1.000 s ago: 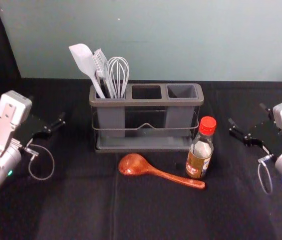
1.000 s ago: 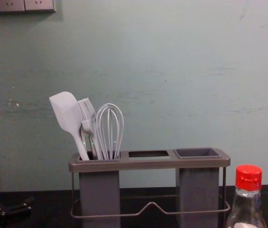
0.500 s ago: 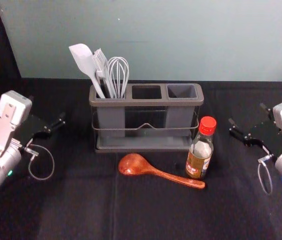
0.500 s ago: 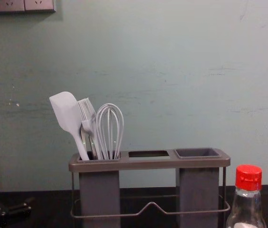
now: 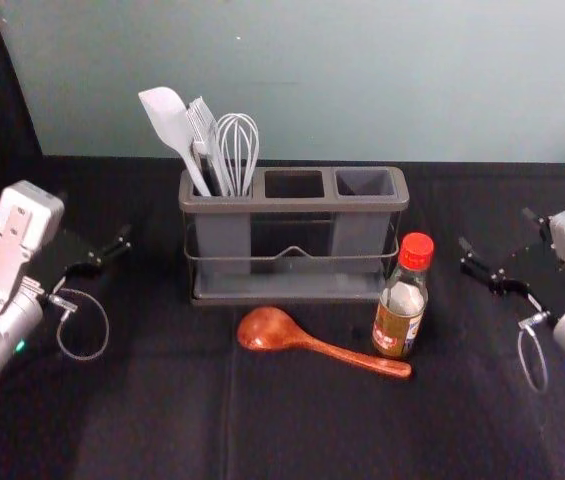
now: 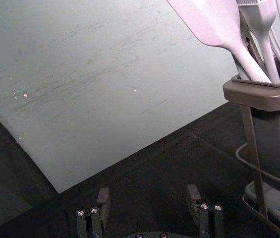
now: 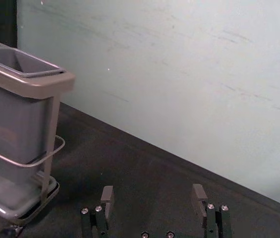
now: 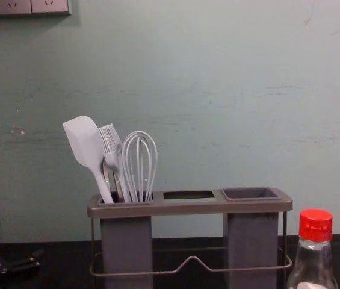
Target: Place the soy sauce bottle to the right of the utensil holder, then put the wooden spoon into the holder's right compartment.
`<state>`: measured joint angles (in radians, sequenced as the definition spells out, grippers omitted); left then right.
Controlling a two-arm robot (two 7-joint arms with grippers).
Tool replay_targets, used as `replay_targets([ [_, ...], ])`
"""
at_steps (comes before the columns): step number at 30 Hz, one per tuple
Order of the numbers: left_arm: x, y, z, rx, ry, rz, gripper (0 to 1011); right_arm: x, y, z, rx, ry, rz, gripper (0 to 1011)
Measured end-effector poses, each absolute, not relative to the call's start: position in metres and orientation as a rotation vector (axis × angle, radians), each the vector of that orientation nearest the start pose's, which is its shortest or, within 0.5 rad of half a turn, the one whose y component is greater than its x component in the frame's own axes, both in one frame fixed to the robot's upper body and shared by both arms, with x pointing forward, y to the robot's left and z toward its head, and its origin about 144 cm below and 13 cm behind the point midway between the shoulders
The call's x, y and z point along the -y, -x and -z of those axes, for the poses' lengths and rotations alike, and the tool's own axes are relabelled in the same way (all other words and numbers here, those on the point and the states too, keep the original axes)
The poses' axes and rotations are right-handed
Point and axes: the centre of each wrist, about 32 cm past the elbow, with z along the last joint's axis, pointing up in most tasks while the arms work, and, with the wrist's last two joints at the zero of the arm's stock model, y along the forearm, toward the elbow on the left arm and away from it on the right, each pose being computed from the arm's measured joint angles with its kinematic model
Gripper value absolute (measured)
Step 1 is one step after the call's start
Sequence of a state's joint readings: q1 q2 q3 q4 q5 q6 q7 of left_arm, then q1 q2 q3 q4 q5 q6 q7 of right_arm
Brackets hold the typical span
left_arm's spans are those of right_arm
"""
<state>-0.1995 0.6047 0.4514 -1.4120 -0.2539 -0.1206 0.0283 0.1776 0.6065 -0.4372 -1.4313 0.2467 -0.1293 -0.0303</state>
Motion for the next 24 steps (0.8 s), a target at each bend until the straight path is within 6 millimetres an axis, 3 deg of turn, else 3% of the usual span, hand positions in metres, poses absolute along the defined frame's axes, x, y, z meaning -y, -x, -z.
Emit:
replay_targets([
  [13, -0.31, -0.489, -1.14, 0.285, -0.304, -1.248, 1005, 0.325, -0.427, -1.149, 0.303, 0.187, 1.209, 1002],
  [24, -0.31, -0.489, -1.14, 0.285, -0.304, -1.248, 1005, 0.329, -0.401, -1.155, 0.194, 0.06, 1.056, 1002],
])
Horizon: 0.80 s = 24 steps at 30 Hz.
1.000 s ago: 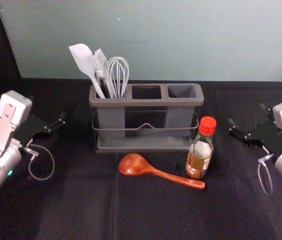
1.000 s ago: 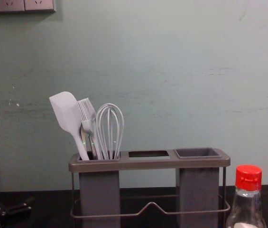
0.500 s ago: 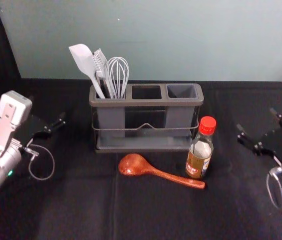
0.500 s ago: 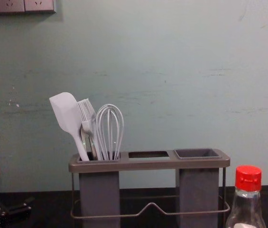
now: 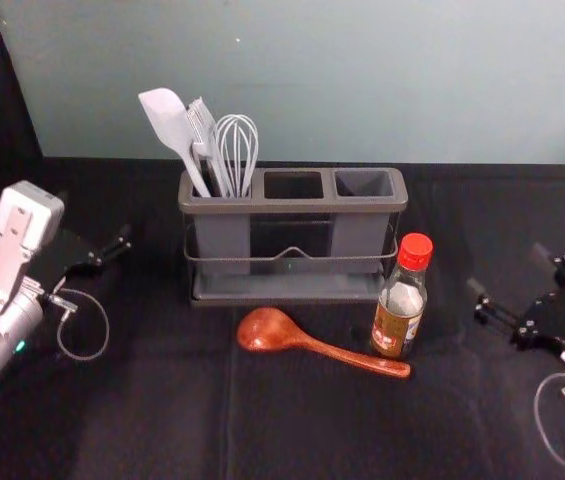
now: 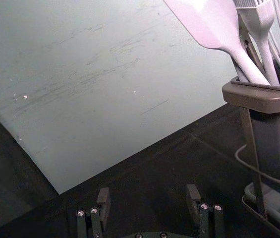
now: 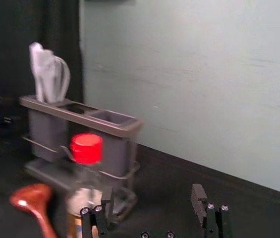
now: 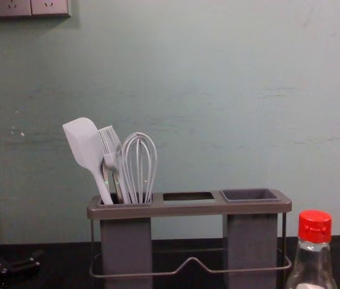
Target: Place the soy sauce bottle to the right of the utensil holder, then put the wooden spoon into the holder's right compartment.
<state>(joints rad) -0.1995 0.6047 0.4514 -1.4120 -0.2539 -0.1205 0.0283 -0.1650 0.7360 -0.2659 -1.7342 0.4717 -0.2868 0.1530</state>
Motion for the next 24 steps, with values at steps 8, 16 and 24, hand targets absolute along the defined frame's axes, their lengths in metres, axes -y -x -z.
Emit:
replay_targets([
  [8, -0.31, -0.489, -1.14, 0.285, -0.304, -1.248, 1005, 0.315, -0.406, -1.156, 0.168, 0.025, 0.965, 1002],
  [16, -0.31, -0.489, -1.14, 0.285, -0.304, -1.248, 1005, 0.296, -0.42, -1.158, 0.164, 0.012, 0.908, 1002],
  [24, -0.31, -0.489, -1.14, 0.285, -0.305, -1.248, 1005, 0.283, -0.432, -1.161, 0.149, -0.002, 0.879, 1000],
])
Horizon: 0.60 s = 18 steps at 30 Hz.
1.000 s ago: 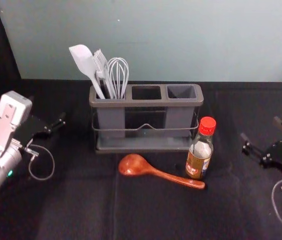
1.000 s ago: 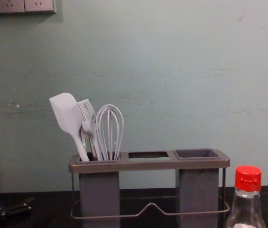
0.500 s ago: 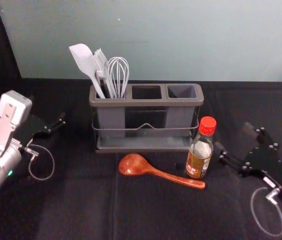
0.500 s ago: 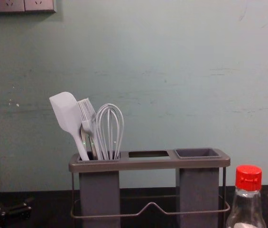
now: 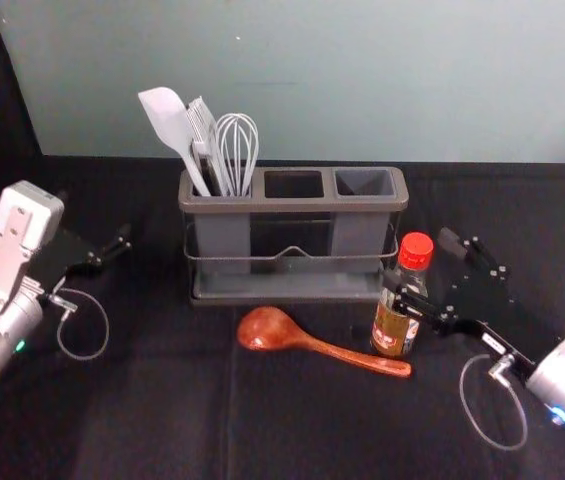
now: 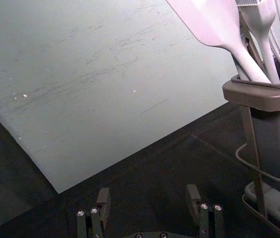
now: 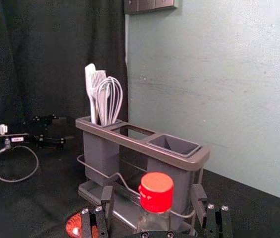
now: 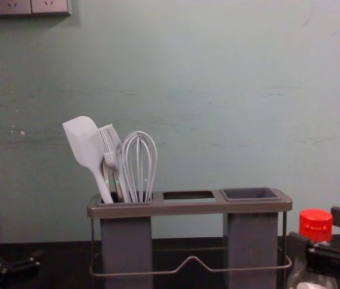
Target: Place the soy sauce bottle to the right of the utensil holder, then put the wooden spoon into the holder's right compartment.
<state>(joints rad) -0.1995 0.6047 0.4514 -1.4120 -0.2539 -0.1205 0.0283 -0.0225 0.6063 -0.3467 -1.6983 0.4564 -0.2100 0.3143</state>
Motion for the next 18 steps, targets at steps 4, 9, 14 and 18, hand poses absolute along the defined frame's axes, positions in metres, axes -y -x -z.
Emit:
replay_targets([
  [4, -0.3097, -0.4886, -1.1398, 0.285, -0.304, -1.248, 1005, 0.2802, -0.4357, -1.1612, 0.14, -0.007, 0.875, 1002],
  [9, -0.3096, -0.4886, -1.1398, 0.285, -0.304, -1.248, 1005, 0.2779, -0.4388, -1.1623, 0.135, -0.007, 0.872, 927],
  [14, -0.3097, -0.4886, -1.1398, 0.285, -0.304, -1.248, 1005, 0.2763, -0.4408, -1.1627, 0.132, 0.0, 0.873, 811],
  [18, -0.3097, -0.4886, -1.1398, 0.285, -0.304, -1.248, 1005, 0.276, -0.4417, -1.1625, 0.129, 0.004, 0.874, 682],
])
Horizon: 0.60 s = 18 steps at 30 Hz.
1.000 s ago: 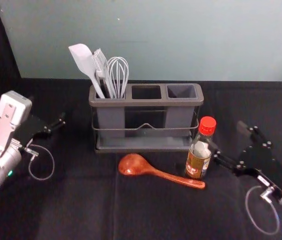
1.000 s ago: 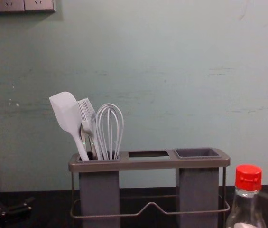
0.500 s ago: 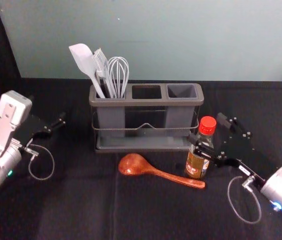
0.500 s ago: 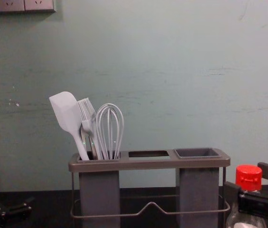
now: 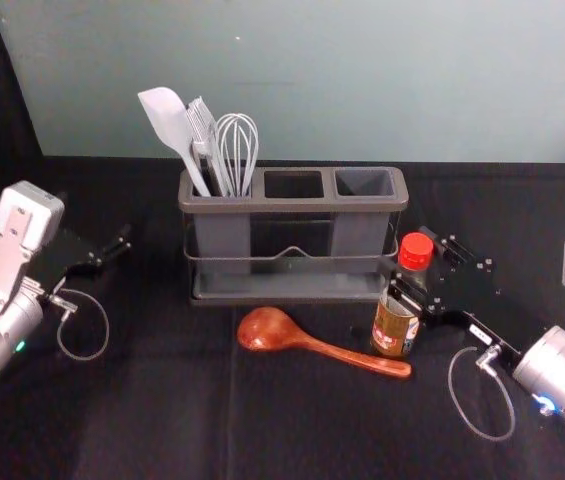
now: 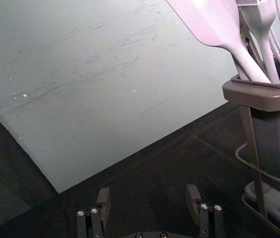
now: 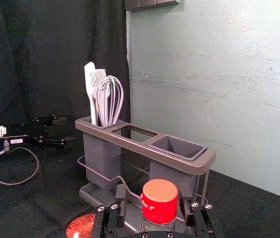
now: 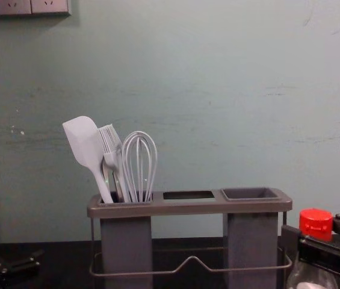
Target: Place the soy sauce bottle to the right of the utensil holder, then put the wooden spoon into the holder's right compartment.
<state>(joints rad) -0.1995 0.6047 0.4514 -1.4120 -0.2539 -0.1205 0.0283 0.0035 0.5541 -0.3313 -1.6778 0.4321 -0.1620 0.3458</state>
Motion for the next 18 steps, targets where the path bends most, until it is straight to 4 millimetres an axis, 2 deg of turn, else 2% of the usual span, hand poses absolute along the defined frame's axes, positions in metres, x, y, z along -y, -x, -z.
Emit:
replay_targets([
  [2, -0.31, -0.489, -1.14, 0.285, -0.304, -1.248, 1005, 0.276, -0.442, -1.162, 0.127, 0.004, 0.876, 601],
  [4, -0.31, -0.489, -1.14, 0.285, -0.304, -1.248, 1005, 0.276, -0.442, -1.162, 0.125, 0.006, 0.879, 565],
  [5, -0.31, -0.489, -1.14, 0.285, -0.304, -1.248, 1005, 0.276, -0.442, -1.162, 0.125, 0.007, 0.878, 504],
  [9, -0.31, -0.489, -1.14, 0.285, -0.304, -1.248, 1005, 0.278, -0.441, -1.162, 0.125, 0.008, 0.882, 403],
  [18, -0.31, -0.489, -1.14, 0.285, -0.304, -1.248, 1005, 0.287, -0.434, -1.175, 0.156, -0.004, 0.889, 392],
])
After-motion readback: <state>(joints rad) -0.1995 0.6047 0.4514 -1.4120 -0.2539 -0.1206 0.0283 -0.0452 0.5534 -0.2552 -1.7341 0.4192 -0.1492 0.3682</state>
